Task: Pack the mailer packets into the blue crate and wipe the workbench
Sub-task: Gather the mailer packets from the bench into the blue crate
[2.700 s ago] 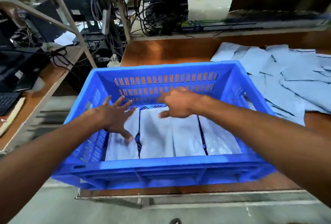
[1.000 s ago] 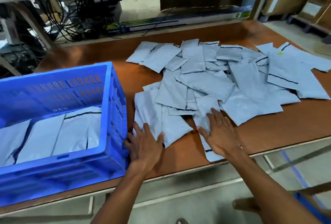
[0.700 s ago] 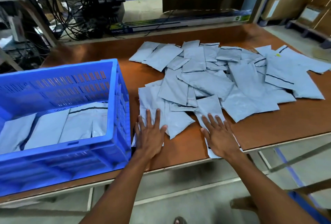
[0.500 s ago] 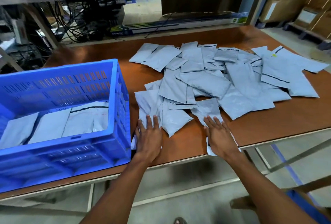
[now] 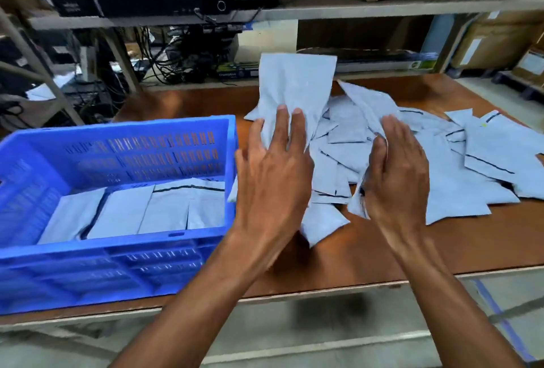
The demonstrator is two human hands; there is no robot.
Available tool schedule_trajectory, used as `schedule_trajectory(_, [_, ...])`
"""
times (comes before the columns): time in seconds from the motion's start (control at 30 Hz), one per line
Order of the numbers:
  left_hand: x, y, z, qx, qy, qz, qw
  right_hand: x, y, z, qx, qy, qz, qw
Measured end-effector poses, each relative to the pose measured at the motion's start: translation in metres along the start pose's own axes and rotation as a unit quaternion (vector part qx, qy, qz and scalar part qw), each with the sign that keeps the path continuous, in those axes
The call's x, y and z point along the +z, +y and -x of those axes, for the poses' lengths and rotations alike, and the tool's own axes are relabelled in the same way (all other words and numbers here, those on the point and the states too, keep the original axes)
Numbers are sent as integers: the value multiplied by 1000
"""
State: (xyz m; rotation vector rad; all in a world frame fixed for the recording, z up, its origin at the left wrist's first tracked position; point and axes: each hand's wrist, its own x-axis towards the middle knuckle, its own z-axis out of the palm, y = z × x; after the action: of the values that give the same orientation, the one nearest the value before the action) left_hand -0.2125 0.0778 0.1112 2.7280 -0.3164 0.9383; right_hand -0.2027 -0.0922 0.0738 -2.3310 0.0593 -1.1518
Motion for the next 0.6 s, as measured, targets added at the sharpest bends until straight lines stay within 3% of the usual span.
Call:
schedule_trajectory(0.07, [-29, -29, -20, -7, 28, -31, 999, 7, -41, -18, -11, 3, -61, 998])
schedule_trajectory(0.17, [-50, -106, -34, -31, -10, -94, 995, 44, -110, -25, -41, -51, -128, 990])
schedule_trajectory(0.23, [-45, -177, -31, -66, -78, -130, 986, 80, -156, -17, -82, -122, -134, 980])
schedule_trajectory(0.3, [-32, -236, -19, -67, -198, -191, 959, 114, -195, -3, -103, -224, -131, 960])
schedule_trajectory(0.37, [-22, -276, -5, -95, -289, -207, 930, 142, -228, 10, -106, -314, -106, 937])
schedule_trajectory(0.47, [-4, -307, 12, -111, -363, -178, 908, 176, -252, 22, -145, -420, 28, 895])
schedule_trajectory(0.6, [20, -313, 15, -102, -442, -126, 882, 214, -241, 33, -137, -499, 122, 847])
